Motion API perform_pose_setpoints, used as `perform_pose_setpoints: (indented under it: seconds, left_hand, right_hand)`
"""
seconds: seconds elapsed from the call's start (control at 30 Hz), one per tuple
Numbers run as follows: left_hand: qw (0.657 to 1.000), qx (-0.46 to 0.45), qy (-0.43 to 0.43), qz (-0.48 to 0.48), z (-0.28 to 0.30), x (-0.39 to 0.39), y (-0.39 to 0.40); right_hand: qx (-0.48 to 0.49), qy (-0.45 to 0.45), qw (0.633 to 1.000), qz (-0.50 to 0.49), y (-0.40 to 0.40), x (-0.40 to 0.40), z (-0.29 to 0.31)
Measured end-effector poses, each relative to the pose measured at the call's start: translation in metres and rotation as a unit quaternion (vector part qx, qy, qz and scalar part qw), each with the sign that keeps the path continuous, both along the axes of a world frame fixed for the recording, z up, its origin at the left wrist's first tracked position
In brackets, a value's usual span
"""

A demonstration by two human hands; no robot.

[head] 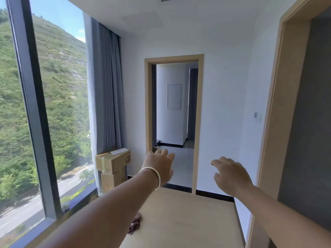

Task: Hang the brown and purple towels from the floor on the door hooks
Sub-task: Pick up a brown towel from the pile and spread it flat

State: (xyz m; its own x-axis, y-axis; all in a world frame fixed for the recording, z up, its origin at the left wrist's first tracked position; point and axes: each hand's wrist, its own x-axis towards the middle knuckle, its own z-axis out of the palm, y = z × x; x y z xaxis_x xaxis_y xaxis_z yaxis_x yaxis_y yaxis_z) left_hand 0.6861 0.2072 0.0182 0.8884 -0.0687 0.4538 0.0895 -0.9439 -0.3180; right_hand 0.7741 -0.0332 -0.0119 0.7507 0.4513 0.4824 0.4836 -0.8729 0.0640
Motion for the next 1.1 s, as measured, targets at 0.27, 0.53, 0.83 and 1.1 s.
perform_pose_setpoints:
  seconds: [0.27, 0.53, 0.83, 1.1]
  left_hand:
    - [0.999, -0.003, -0.010, -0.048, 0.007, 0.121, 0.027]
    - [0.996, -0.006, -0.030, -0.082, 0.017, 0.228, 0.062]
    - [0.996, -0.010, -0.009, -0.086, 0.003, 0.326, 0.073]
    - [0.997, -0.002, 0.004, -0.071, -0.001, 0.421, 0.053]
  right_hand:
    - [0.004, -0.004, 0.999, -0.050, 0.007, 0.085, 0.010]
    - [0.012, 0.000, 0.996, -0.090, 0.038, 0.172, 0.029]
    - [-0.002, 0.027, 0.993, -0.118, 0.044, 0.253, 0.020]
    - [-0.002, 0.023, 0.994, -0.107, 0.027, 0.354, 0.015]
